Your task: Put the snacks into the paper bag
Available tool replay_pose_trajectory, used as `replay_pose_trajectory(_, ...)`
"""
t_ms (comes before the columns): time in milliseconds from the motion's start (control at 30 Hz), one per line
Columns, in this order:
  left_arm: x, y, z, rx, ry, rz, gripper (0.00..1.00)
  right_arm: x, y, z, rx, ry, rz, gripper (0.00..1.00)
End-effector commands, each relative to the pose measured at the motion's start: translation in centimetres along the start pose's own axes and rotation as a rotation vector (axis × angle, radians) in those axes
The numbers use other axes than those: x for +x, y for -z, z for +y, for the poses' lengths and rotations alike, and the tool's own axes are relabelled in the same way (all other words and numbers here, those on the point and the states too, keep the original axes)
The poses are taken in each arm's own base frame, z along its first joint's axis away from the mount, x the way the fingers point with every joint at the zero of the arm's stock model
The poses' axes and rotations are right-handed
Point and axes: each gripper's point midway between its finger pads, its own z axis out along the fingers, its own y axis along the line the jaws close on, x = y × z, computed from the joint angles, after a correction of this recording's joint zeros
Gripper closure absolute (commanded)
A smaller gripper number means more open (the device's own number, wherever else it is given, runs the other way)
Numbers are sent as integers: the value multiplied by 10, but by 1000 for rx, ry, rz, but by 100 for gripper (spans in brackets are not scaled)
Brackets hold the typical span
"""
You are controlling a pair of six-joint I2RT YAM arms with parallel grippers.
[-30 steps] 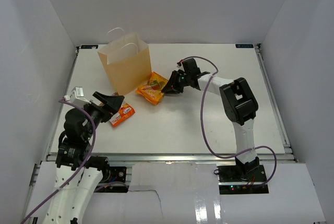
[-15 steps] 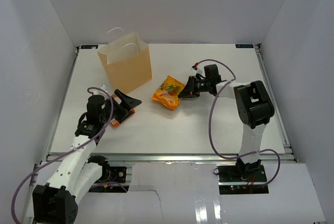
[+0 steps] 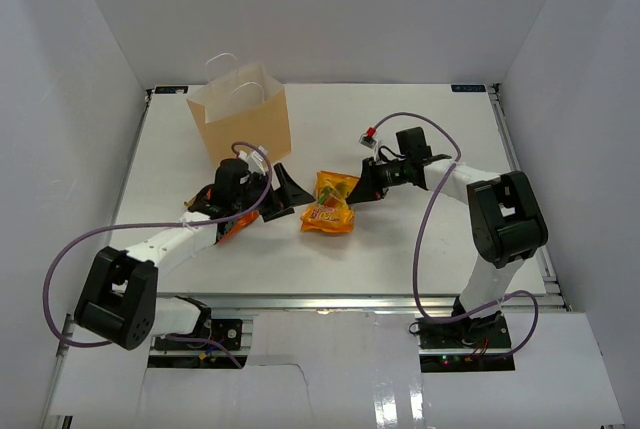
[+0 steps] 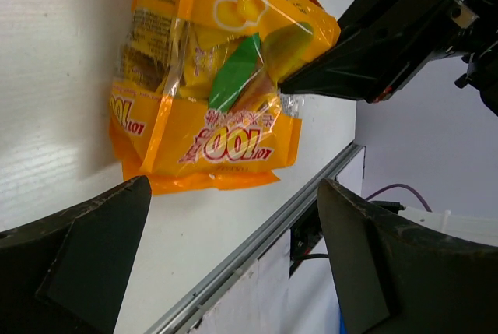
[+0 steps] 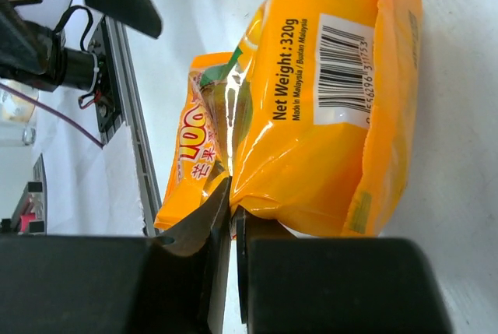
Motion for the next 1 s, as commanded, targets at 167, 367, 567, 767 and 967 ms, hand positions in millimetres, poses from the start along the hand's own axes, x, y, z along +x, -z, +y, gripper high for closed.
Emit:
replay_pose_trajectory(167, -25, -23, -6, 4, -131, -39, 2, 4, 12, 37, -140, 149, 6, 92)
replay_pose_trajectory(367, -16, -53, -1, 12, -150, 61, 2, 17, 14, 40, -159, 158, 40, 92)
replay_pose_trajectory(567, -8, -81, -14, 51, -188, 133, 2, 33, 12, 33, -143, 114, 77, 92)
replay_pose_trajectory(767, 1, -103, -6, -13, -212, 150, 2, 43, 12, 26, -113, 90, 101, 76)
replay_pose_trajectory(967, 9, -109, 10, -105, -245, 173, 18, 39, 20, 19, -71, 104, 90, 29)
